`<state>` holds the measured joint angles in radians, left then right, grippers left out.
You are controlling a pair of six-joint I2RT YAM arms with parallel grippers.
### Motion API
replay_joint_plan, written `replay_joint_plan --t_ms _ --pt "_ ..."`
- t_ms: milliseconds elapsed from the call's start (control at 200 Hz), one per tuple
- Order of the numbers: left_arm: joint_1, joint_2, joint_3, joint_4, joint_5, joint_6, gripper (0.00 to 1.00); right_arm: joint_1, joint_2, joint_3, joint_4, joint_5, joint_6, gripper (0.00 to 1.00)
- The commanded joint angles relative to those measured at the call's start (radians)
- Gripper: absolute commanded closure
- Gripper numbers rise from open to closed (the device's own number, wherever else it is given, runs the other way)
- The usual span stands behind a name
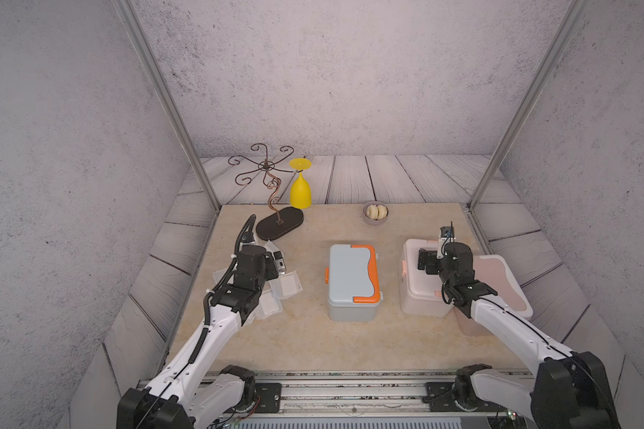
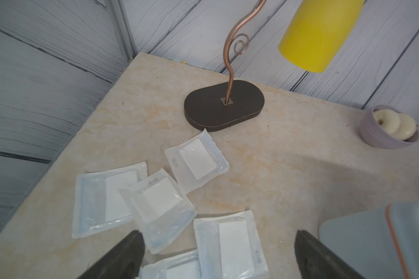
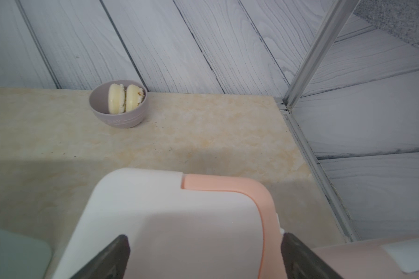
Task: Open first aid kits and take out gauze
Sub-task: Reset both arms
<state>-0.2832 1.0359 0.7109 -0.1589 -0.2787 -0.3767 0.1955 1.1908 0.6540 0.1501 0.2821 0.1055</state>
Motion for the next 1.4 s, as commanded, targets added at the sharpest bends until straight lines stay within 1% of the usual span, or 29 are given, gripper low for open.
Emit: replay_joint_plan --t_ms 0,70,90,115,170,205,245,310,485,565,590,610,661,736,801,866,906,971,1011,1031,1071,1141,1181,1226,1321,1396 --pt "0.009 0.018 -0.076 0.206 -0.112 0.142 0.0 -0.045 0.065 -0.067 0.169 -0.012 0.018 0.01" --pt "0.01 0.04 -0.153 0.34 -0.123 0.246 0.0 -0.07 0.121 -0.093 0.265 -0.019 0.018 0.01" --pt "0.01 0.048 -0.172 0.38 -0.133 0.27 0.0 -0.077 0.126 -0.082 0.257 -0.02 0.021 0.01" --pt "0.012 0.06 -0.192 0.416 -0.147 0.293 0.0 -0.081 0.124 -0.074 0.235 -0.033 0.005 0.01" --pt "0.026 0.09 -0.218 0.468 -0.166 0.323 0.0 -0.085 0.138 -0.097 0.327 -0.033 -0.03 0.01" --pt "0.038 0.11 -0.223 0.483 -0.162 0.337 0.0 -0.098 0.143 -0.086 0.313 -0.023 -0.028 0.01" --pt "0.051 0.136 -0.222 0.495 -0.155 0.339 0.0 -0.113 0.15 -0.076 0.296 -0.019 -0.028 0.01" --pt "0.075 0.179 -0.214 0.495 -0.155 0.312 0.0 -0.13 0.158 -0.091 0.328 0.004 -0.035 0.01" --pt "0.115 0.278 -0.182 0.48 -0.149 0.282 0.0 -0.186 0.154 -0.113 0.299 -0.047 0.022 0.01" --pt "0.138 0.302 -0.192 0.533 -0.121 0.282 0.0 -0.186 0.18 -0.225 0.464 -0.075 0.012 0.01" --pt "0.145 0.303 -0.191 0.538 -0.109 0.286 0.0 -0.185 0.189 -0.275 0.581 -0.089 0.001 0.01" --pt "0.149 0.302 -0.191 0.542 -0.097 0.29 0.0 -0.186 0.197 -0.3 0.636 -0.091 -0.002 0.01" --pt "0.165 0.301 -0.196 0.563 -0.066 0.299 0.0 -0.187 0.217 -0.308 0.663 -0.081 0.008 0.01" --pt "0.186 0.309 -0.208 0.62 -0.029 0.307 0.0 -0.187 0.28 -0.29 0.686 -0.105 -0.004 0.01" --pt "0.205 0.326 -0.211 0.663 -0.004 0.31 0.0 -0.188 0.355 -0.282 0.773 -0.121 -0.014 0.01" --pt "0.229 0.34 -0.212 0.699 0.045 0.315 0.0 -0.188 0.338 -0.259 0.695 -0.133 -0.015 0.01" --pt "0.237 0.349 -0.206 0.701 0.054 0.321 0.0 -0.188 0.318 -0.249 0.642 -0.157 -0.027 0.01" --pt "0.245 0.366 -0.195 0.704 0.068 0.327 0.0 -0.187 0.335 -0.235 0.646 -0.21 -0.056 0.01" --pt "0.246 0.379 -0.191 0.718 0.076 0.338 0.0 -0.186 0.338 -0.193 0.563 -0.233 -0.066 0.01" --pt "0.246 0.389 -0.201 0.751 0.085 0.346 0.0 -0.186 0.344 -0.175 0.533 -0.237 -0.067 0.01" --pt "0.246 0.425 -0.237 0.855 0.108 0.36 0.0 -0.186 0.349 -0.188 0.573 -0.232 -0.065 0.01" --pt "0.254 0.512 -0.277 1.043 0.114 0.369 0.0 -0.186 0.342 -0.184 0.55 -0.231 -0.064 0.01" --pt "0.256 0.495 -0.268 0.979 0.123 0.36 0.0 -0.186 0.346 -0.184 0.559 -0.232 -0.065 0.01" --pt "0.257 0.466 -0.233 0.853 0.132 0.357 0.0 -0.186 0.345 -0.182 0.547 -0.231 -0.063 0.01" --pt "0.273 0.497 -0.244 0.92 0.194 0.367 0.0 -0.186 0.345 -0.182 0.549 -0.231 -0.062 0.01" --pt "0.279 0.493 -0.238 0.891 0.206 0.368 0.0 -0.186 0.343 -0.184 0.553 -0.231 -0.063 0.01"
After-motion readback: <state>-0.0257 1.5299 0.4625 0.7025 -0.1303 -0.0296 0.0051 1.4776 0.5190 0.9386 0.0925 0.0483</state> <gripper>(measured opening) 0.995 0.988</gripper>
